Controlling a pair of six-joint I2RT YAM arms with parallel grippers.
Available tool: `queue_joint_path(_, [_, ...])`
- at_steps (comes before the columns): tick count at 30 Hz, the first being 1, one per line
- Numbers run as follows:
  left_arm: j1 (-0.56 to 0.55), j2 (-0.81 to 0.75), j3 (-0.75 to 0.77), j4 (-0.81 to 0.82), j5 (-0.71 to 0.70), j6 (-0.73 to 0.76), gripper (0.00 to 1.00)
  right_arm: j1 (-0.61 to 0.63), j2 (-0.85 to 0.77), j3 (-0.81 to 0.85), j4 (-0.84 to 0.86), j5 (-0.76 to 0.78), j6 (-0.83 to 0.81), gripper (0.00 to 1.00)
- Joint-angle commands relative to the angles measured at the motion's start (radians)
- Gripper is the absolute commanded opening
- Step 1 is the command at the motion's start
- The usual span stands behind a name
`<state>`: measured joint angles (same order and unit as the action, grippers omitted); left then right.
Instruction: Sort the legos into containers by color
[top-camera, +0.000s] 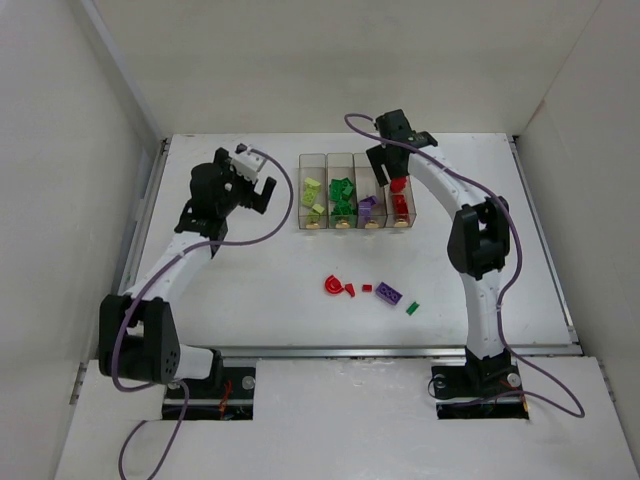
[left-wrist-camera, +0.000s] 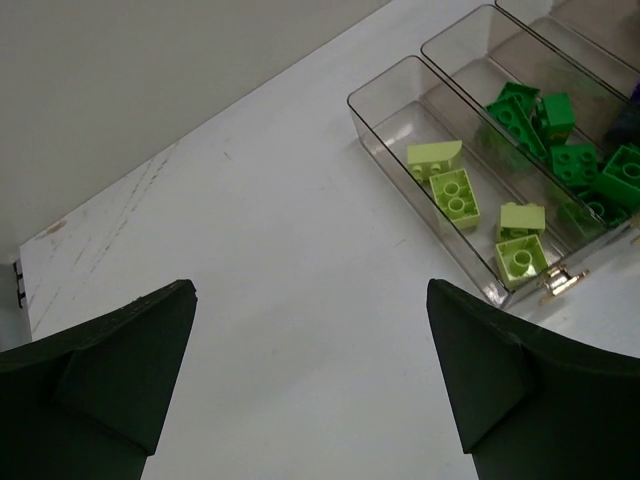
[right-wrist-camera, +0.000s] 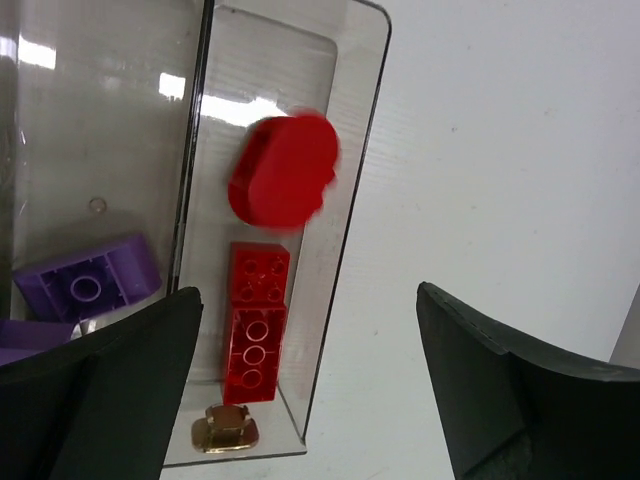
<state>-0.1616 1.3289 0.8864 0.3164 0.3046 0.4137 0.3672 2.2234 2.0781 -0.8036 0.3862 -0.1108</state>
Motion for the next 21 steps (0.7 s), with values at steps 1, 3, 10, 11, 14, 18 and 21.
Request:
queue_joint_path(1, [0.004, 0.039, 0.124, 0.07, -0.016, -0.044, 0.99, 0.003, -0.03, 0.023, 0.087, 0.048, -0.02, 0.93])
queue_joint_path(3, [0.004, 0.065, 0.161, 0.059, -0.061, -0.081, 0.99, 0.003, -0.048, 0.023, 0.116, 0.057, 0.022, 0.93])
queue_joint_path(10, [0.004, 0.107, 0.23, 0.015, -0.148, -0.138, 0.99, 0.003, -0.2, -0.108, 0.343, -0.137, 0.079, 1.0])
queue_joint_path(11, [0.004, 0.093, 0.2, 0.015, -0.148, -0.115, 0.99, 0.013, -0.2, -0.118, 0.343, -0.157, 0.079, 1.0])
queue_joint_path(14, [-0.006, 0.017, 0.131, -0.023, -0.137, -0.086, 0.99, 0.061, -0.238, -0.136, 0.287, -0.191, 0.098, 1.0])
queue_joint_path(18, [-0.024, -0.118, -0.016, -0.031, -0.238, -0.009, 0.99, 0.202, -0.317, -0.306, 0.248, -0.064, 0.134, 1.0])
queue_joint_path(21, [-0.049, -0.194, -0.099, -0.089, -0.328, 0.011, 0.99, 0.341, -0.379, -0.4, 0.236, -0.064, 0.123, 1.0])
